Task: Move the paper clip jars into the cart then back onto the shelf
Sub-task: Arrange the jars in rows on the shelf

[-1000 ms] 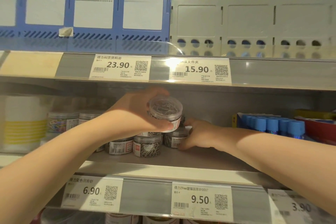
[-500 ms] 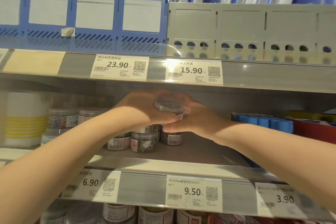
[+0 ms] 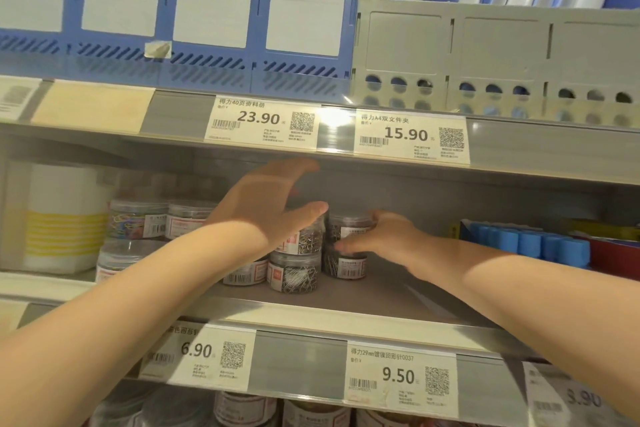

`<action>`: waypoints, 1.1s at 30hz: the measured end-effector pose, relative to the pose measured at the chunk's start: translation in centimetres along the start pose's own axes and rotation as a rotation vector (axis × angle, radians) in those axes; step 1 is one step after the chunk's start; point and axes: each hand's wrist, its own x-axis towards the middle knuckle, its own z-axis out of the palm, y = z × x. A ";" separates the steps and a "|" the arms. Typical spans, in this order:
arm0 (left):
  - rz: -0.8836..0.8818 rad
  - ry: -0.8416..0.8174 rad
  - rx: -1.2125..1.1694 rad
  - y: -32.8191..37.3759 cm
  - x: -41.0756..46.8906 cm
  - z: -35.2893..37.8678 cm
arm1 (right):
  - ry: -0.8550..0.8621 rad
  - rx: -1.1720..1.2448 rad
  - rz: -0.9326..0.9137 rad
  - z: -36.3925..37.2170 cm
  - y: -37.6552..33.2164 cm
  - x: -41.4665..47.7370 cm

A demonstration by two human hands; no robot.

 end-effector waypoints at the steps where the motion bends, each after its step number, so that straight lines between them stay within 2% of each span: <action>1: 0.005 0.002 0.004 0.0 0.0 0.0 | -0.001 0.002 -0.003 0.0 0.2 0.1; 16: 0.030 -0.021 0.001 0.0 -0.5 -0.2 | -0.069 0.132 -0.066 0.6 1.2 0.7; 33: 0.067 -0.041 -0.006 0.0 -0.9 -0.4 | 0.004 0.109 0.005 0.9 1.5 0.8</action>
